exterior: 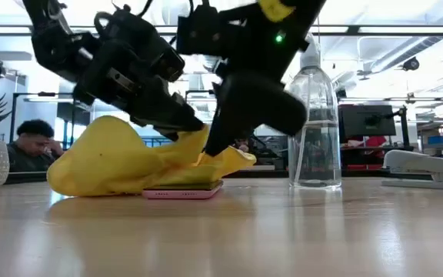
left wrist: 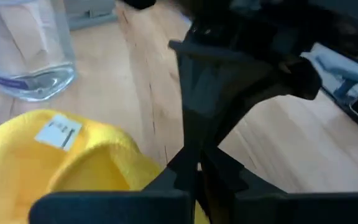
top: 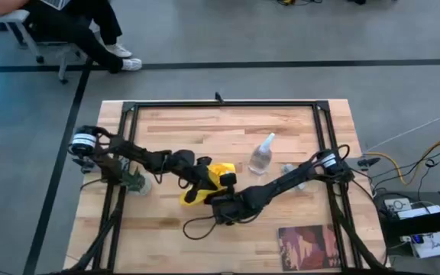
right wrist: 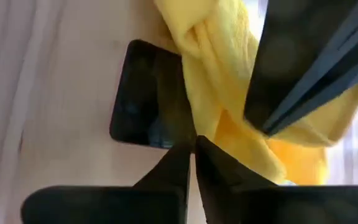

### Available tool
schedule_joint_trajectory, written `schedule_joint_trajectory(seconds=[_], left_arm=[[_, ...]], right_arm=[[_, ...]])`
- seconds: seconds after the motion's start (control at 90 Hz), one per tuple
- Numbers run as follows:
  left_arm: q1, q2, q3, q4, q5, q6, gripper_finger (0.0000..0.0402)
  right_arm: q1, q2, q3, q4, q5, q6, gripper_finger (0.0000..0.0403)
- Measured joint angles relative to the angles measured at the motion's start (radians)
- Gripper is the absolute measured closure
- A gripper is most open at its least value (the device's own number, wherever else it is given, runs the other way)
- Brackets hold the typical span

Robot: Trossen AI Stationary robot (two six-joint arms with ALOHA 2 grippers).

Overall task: Apply microfiber cloth
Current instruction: Wipe the front and back of the cellphone with the yellow microfiber cloth

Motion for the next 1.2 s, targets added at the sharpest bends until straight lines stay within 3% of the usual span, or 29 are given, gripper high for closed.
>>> schedule_joint_trajectory(seconds=[0.189,0.3,0.389,0.6,0.844,0.922,0.978,1.1,1.2], left_arm=[[-0.015,-0.251,-0.024,-0.247,-0.008,-0.03,0.0401],[-0.092,-0.357,-0.071,-0.249,-0.024,-0.06,0.0401],[-0.216,-0.373,-0.117,-0.181,-0.109,-0.066,0.0401],[-0.456,-0.22,-0.181,0.118,-0.465,-0.097,0.0401],[-0.463,0.097,-0.089,0.281,-0.53,-0.18,0.0401],[-0.456,0.151,-0.039,0.181,-0.53,-0.185,0.0401],[-0.447,0.156,-0.01,0.022,-0.529,-0.193,0.0402],[-0.417,0.088,0.028,-0.277,-0.533,-0.216,0.0402],[-0.387,0.009,0.025,-0.441,-0.604,-0.177,0.0402]], right_arm=[[-0.054,0.004,-0.076,0.264,-0.024,-0.13,0.0402],[-0.094,0.01,-0.105,0.355,-0.025,-0.196,0.0402],[-0.116,0.011,-0.116,0.442,-0.029,-0.25,0.0403],[-0.197,0.022,-0.119,0.409,-0.17,-0.214,0.0403],[-0.18,0.003,-0.119,0.248,-0.204,-0.163,0.0403],[-0.159,-0.012,-0.12,0.227,-0.205,-0.148,0.0403],[-0.146,-0.02,-0.12,0.2,-0.206,-0.128,0.0403],[-0.115,-0.029,-0.12,0.118,-0.205,-0.062,0.0403],[-0.091,-0.029,-0.122,0.107,-0.207,-0.015,0.0403]])
